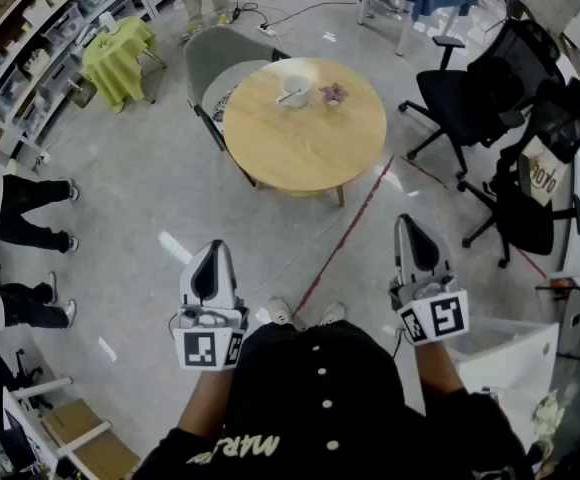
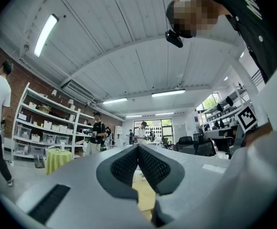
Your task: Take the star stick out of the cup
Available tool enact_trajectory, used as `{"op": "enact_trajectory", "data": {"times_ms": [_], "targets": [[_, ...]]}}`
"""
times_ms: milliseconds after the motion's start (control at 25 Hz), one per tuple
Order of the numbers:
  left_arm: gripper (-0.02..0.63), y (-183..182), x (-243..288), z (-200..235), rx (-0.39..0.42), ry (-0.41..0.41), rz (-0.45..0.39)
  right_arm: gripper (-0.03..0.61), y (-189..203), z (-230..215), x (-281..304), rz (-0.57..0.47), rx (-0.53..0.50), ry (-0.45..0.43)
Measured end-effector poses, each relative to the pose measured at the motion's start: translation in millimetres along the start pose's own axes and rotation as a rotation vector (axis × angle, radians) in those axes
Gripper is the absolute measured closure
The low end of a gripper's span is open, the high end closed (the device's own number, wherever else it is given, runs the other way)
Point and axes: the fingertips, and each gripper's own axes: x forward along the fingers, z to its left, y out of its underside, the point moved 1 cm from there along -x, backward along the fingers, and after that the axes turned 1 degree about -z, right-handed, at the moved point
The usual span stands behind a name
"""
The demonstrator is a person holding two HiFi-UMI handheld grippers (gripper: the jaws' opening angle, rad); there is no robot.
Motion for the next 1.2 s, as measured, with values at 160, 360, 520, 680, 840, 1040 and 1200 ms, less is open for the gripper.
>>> {"op": "enact_trajectory", "data": {"times_ms": [160,360,520,680,840,1040,1200], "targets": [[0.611,2.8,1.4,-5.4,-0.001,0.005,0.003,0.581,1.1,-4.0,-3.1,-0.001,0.013,0.005],[0.611,6.8,0.1,-5.4,-0.008,0.002,0.011,0.578,1.3,-3.8,-9.0,-0.055,0.038,0.016],[0.61,9.7,0.1,-7.7,-0.008,0.001,0.018,0.578,5.4,-7.9,-12.6,-0.052,0.054,0.025],[0.611,9.1,4.0,-18.5,-0.003,-0.011,0.027,0.565,5.0,-23.8,-16.4,-0.06,0.051,0.026],[0.611,5.6,5.9,-29.2,0.008,-0.031,0.025,0.336,3.3,-39.5,-20.3,-0.083,0.077,0.009],[0.611,6.5,3.8,-44.0,0.015,-0.074,0.016,0.31,9.8,-56.3,-30.2,-0.076,0.081,-0.022],[0.61,13.5,3.5,-58.3,0.014,-0.089,0.028,0.308,13.6,-71.4,-33.8,-0.074,0.08,-0.028]]}}
